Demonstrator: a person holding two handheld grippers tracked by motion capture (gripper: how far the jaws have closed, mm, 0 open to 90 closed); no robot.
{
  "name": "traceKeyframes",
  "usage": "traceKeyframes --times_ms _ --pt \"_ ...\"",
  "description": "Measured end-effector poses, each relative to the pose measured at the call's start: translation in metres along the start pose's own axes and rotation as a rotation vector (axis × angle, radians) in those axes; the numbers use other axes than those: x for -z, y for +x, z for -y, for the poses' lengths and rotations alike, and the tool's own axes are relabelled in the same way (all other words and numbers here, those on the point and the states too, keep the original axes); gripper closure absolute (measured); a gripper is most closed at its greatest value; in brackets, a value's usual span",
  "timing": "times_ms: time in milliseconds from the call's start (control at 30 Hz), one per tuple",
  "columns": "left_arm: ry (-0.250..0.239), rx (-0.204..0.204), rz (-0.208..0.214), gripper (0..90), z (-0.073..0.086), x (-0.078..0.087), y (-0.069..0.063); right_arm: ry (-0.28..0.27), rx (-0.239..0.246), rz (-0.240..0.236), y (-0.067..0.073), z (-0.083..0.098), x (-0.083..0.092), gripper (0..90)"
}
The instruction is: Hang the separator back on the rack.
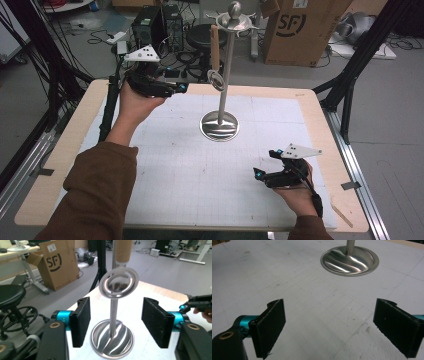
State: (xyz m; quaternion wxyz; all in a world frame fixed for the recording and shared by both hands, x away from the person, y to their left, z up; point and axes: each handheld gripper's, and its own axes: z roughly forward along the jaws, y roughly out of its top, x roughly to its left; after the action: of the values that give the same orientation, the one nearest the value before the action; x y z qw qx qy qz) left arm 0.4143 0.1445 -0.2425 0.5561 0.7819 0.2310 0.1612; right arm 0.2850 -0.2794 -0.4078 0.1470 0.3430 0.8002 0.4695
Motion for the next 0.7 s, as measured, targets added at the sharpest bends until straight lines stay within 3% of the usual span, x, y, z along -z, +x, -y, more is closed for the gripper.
traceKeyframes --times_ms 700 --pt "-0.007 0.011 0.042 27.0 0.029 0.032 -0.008 0.001 0.006 -0.001 0.001 0.0 -0.001 9.6"
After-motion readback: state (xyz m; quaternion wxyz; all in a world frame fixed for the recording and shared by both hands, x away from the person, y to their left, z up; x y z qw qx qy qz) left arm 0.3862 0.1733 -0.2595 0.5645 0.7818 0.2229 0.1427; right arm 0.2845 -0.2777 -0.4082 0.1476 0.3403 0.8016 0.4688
